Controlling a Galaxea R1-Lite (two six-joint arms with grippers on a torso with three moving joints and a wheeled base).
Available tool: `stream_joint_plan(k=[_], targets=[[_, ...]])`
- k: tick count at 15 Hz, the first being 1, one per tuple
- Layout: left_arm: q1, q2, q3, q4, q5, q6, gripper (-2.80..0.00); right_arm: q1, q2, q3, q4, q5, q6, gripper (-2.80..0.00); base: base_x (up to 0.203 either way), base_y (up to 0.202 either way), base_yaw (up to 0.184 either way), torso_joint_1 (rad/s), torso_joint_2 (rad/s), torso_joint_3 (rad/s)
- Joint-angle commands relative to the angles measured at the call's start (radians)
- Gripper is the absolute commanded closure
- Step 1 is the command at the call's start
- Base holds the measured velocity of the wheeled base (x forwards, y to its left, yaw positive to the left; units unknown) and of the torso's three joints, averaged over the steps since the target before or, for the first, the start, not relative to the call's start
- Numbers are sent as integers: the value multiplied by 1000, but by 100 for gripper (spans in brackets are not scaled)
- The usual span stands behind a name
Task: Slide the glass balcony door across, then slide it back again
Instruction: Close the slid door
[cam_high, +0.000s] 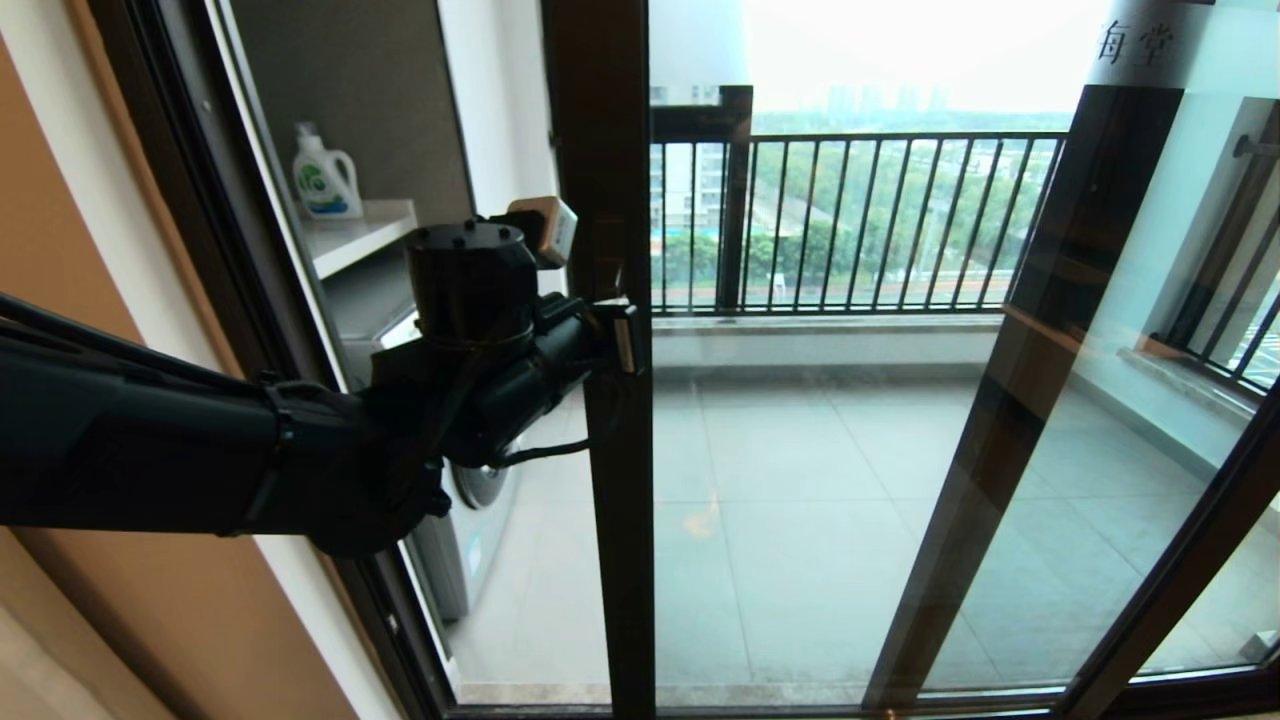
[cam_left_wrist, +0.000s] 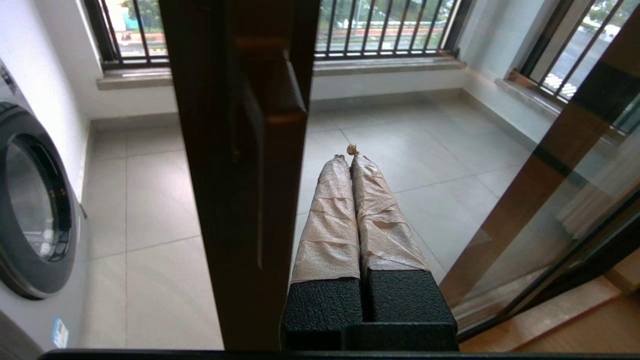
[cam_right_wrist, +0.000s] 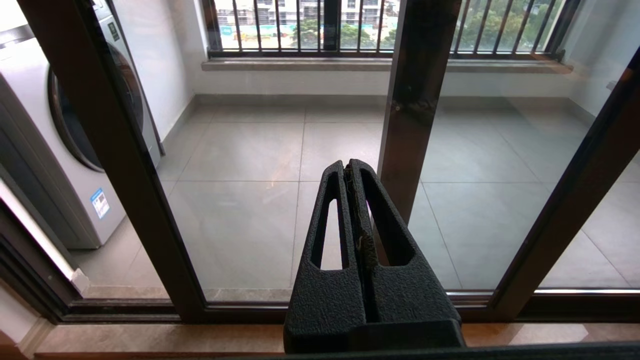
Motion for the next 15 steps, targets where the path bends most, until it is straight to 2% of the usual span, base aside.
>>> stream_joint_plan(k=[1,3,5,7,10,15], targets=[[-29,15,-18,4,5,0,0,0,0,12,-1,1,-1,0,0,0,0,0,0,0],[-37,44,-54,5,5,-1,0,0,-1,12,0,1,-1,0,0,0,0,0,0,0],[-75,83,-97,6,11,1,0,0,0,12,-1,1,-1,0,0,0,0,0,0,0],[-85,142,-156,24,25,32,0,0,-1,12,-1,1,-1,0,0,0,0,0,0,0],[-87,270,-311,29,176,85,0,0,-1,12,0,1,-1,0,0,0,0,0,0,0],[-71,260,-314,32,206,147,0,0,-1,12,-1,1,-1,0,0,0,0,0,0,0]])
